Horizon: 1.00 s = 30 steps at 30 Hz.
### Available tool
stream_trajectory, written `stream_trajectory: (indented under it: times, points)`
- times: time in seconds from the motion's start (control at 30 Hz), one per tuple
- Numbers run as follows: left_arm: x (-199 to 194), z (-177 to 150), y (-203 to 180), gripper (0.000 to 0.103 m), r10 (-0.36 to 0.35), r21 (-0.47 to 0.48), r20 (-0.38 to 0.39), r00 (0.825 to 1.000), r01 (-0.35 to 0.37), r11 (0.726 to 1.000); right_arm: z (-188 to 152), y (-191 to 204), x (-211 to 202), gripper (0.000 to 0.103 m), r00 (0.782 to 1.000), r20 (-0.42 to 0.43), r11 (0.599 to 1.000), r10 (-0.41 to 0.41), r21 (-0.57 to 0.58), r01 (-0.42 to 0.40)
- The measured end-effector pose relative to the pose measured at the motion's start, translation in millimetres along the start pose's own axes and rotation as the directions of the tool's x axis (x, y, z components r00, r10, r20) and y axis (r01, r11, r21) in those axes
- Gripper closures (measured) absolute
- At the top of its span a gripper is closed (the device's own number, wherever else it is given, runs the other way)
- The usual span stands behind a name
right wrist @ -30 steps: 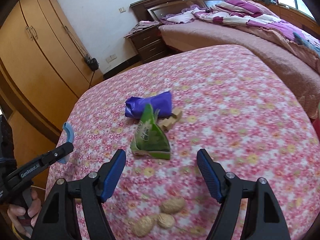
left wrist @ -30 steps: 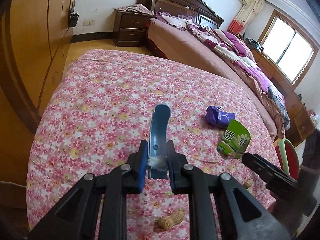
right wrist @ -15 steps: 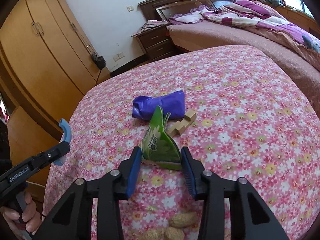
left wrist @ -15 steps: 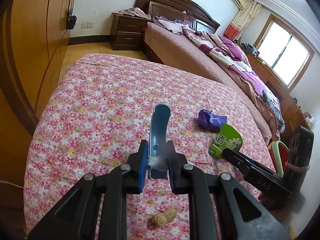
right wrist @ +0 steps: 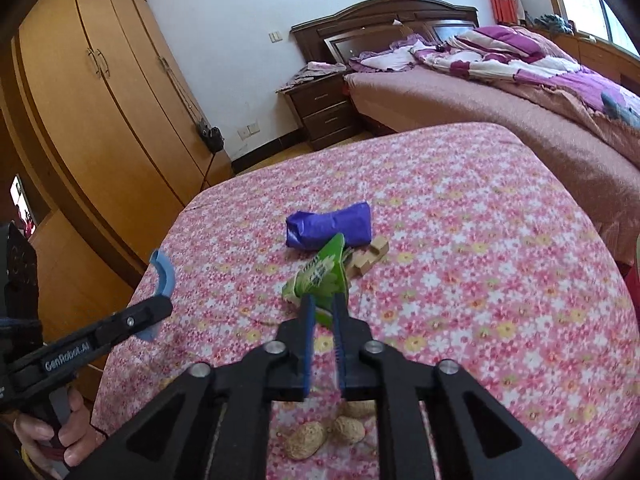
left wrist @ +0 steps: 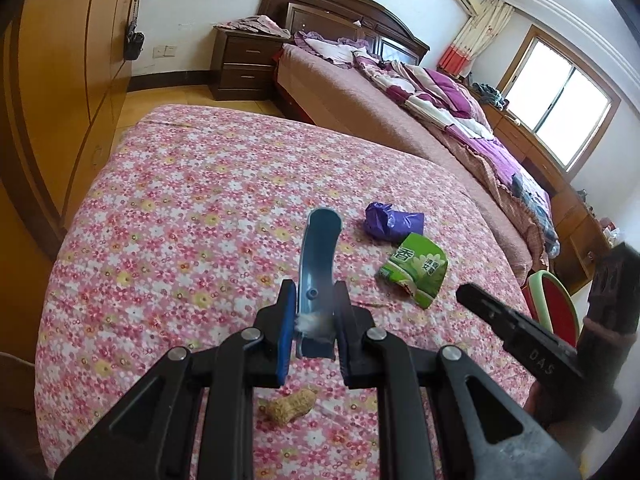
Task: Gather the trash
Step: 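Grasp the green packet with the right tool while the left tool holds the blue piece, then carry the blue piece and green packet with both tools over the red bin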
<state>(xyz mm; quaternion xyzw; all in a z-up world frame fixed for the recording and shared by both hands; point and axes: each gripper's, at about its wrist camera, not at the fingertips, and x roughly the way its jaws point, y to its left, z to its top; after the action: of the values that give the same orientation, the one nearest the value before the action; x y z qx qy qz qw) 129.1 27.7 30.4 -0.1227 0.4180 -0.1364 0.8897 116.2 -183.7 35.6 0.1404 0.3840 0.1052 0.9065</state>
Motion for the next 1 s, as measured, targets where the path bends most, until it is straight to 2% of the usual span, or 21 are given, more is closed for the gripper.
stream_trajectory:
  times: [0.03, 0.07, 0.23, 0.37, 0.4, 0.47, 0.53, 0.73, 1.0]
  points:
    - [-0.2, -0.6, 0.5, 0.085, 0.005, -0.002, -0.003, 1.0, -0.005, 1.0, 1.9, 0.5, 1.1, 0.069, 1.0, 0.001, 1.0, -0.005, 0.001, 0.005]
    - [0.0, -0.4, 1.6, 0.085, 0.01, -0.006, -0.005, 1.0, -0.01, 1.0, 4.8, -0.6, 4.3, 0.061, 1.0, 0.0, 1.0, -0.007, 0.008, 0.007]
    - [0.1, 1.0, 9.2, 0.085, 0.024, -0.02, -0.001, 1.0, -0.024, 1.0, 12.6, -8.0, 22.8, 0.054, 0.999, -0.04, 0.999, 0.013, 0.043, -0.012]
    - [1.0, 1.6, 14.5, 0.085, 0.025, -0.033, 0.003, 1.0, -0.025, 0.999, 22.3, -13.8, 38.0, 0.054, 0.998, -0.046, 0.998, 0.038, 0.061, -0.035]
    - [1.5, 1.9, 15.2, 0.085, 0.027, -0.036, 0.002, 1.0, -0.027, 0.999, 23.0, -13.1, 39.3, 0.056, 0.998, -0.044, 0.998, 0.037, 0.055, -0.035]
    - [2.9, 2.1, 15.7, 0.085, 0.025, -0.038, 0.001, 1.0, -0.025, 0.999, 24.3, -10.4, 43.3, 0.075, 0.998, -0.043, 0.999, 0.036, 0.039, -0.035]
    - [3.6, 1.9, 14.8, 0.085, 0.024, -0.037, 0.001, 1.0, -0.024, 0.999, 23.6, -7.8, 46.6, 0.084, 0.998, -0.051, 0.999, 0.036, 0.029, -0.035]
    - [5.2, 0.9, 10.1, 0.085, 0.017, -0.035, -0.001, 1.0, -0.017, 0.999, 16.8, -0.5, 29.9, 0.091, 0.996, -0.008, 0.996, 0.086, 0.02, -0.086]
    - [0.0, -5.3, -2.8, 0.085, -0.01, -0.032, 0.0, 1.0, 0.01, 0.999, 8.9, -7.4, -23.1, 0.092, 0.988, 0.085, 0.988, 0.13, 0.071, -0.136]
